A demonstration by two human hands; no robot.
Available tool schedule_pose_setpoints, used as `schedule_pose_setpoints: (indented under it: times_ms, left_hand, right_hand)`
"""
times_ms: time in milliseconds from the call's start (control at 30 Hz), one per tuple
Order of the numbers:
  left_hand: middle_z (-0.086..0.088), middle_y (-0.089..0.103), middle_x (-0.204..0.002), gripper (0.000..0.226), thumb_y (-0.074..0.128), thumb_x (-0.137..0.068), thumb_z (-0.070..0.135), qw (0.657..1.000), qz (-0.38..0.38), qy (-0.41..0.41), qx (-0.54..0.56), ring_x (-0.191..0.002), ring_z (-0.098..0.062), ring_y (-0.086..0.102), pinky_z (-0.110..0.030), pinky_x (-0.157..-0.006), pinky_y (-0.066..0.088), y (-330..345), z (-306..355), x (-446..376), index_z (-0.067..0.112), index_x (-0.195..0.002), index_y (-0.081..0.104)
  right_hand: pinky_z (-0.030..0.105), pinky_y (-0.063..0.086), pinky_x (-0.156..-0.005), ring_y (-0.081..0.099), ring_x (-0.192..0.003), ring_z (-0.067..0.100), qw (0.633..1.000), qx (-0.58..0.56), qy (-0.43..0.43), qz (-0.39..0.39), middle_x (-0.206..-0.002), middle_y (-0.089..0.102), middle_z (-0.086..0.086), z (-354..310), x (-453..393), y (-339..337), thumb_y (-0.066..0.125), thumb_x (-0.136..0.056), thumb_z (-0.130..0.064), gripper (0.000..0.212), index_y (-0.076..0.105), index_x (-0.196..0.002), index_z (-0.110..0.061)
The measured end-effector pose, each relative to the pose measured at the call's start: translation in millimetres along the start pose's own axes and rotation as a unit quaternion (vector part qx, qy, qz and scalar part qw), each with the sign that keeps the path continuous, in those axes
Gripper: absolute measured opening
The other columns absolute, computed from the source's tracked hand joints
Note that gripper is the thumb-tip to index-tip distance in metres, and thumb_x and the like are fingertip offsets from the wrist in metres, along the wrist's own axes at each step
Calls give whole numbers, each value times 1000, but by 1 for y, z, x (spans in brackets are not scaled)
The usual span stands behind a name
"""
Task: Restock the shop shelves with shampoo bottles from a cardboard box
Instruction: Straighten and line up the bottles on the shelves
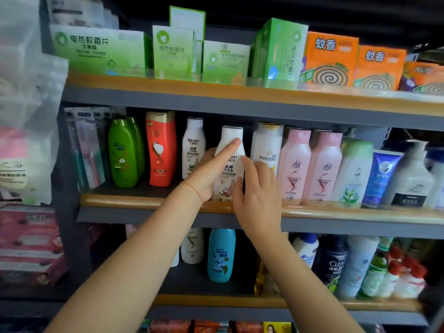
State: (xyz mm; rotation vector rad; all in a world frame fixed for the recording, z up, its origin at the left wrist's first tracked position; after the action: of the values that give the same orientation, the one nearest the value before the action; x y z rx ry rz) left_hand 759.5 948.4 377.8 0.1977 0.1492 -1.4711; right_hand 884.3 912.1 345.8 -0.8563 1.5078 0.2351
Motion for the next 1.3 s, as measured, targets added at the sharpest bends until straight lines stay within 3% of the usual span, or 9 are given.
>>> schedule_pose_setpoints:
  times_ms: [167,533,633,700,800,900,1033,1100,1300]
  left_hand:
    - [16,58,-94,47,62,-89,58,999,34,-8,-6,-61,13,60,-10,-46,46,15,1,5,30,-122,47]
    - [6,71,-107,56,60,-83,70,999,52,-14,4,-97,-9,68,-28,-81,51,17,7,11,26,-117,62]
    - [0,67,-123,56,51,-88,60,984,173,11,29,-115,-16,60,-32,-87,44,-19,6,8,21,-127,62]
    - [-4,66,-119,38,51,-92,43,970,239,28,32,-116,-22,59,-30,-79,43,-46,3,10,18,-118,64]
    - [-13,68,-117,48,53,-75,48,974,220,20,50,-113,-29,63,-46,-97,50,-63,-2,1,18,-109,66]
    - [-7,65,-127,58,55,-81,52,983,167,9,74,-116,-22,61,-43,-105,46,-64,4,-6,21,-130,59]
    - [-1,59,-134,66,52,-84,67,978,172,-53,104,-124,-21,55,-46,-109,41,-66,-1,-24,28,-138,53]
    - [0,59,-136,88,49,-68,83,975,178,-87,102,-123,-23,55,-49,-106,43,-68,-9,-40,29,-137,54]
    - [-5,64,-129,124,50,-34,102,974,187,-103,70,-116,-28,62,-45,-104,47,-78,-23,-90,29,-134,58]
  right_hand:
    - [38,50,-70,53,-89,24,1000,17,-9,-10,-101,55,11,10,13,-8,43,-93,-17,42,57,-132,-9]
    - [37,49,-70,53,-86,23,999,-50,-18,-10,-100,54,9,12,22,-13,47,-91,-13,42,57,-130,-4]
    - [32,49,-72,54,-87,18,985,-166,-31,-29,-101,55,5,-9,15,-13,46,-92,-11,36,60,-124,-4]
    - [24,48,-84,54,-98,10,963,-258,23,-77,-111,57,-1,-29,5,-8,42,-97,-16,35,57,-128,-10]
    - [16,29,-107,40,-128,0,895,-372,180,-170,-143,47,-7,-57,-17,15,40,-105,-27,43,40,-147,-19]
    - [24,24,-111,33,-142,13,805,-446,332,-209,-155,36,0,-73,-46,50,36,-104,-41,55,27,-154,-20]
    - [40,39,-107,45,-135,27,720,-463,483,-183,-148,47,9,-70,-69,103,34,-98,-60,68,34,-150,-17]
    - [37,47,-90,52,-127,29,702,-455,518,-177,-141,54,9,-67,-78,116,33,-92,-72,78,41,-145,-15]
    - [36,39,-106,53,-127,28,703,-436,521,-212,-139,55,10,-65,-98,129,41,-86,-77,83,52,-139,-14]
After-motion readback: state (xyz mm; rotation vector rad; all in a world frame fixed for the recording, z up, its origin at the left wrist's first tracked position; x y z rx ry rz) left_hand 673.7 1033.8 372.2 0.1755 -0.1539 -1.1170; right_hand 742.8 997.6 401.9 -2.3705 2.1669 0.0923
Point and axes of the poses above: each hand's wrist, its own x-axis away from the middle knuckle, its own y-axis out of the palm, z = x × y, the point moved 3 cm from there along -x, towards the middle knuckle
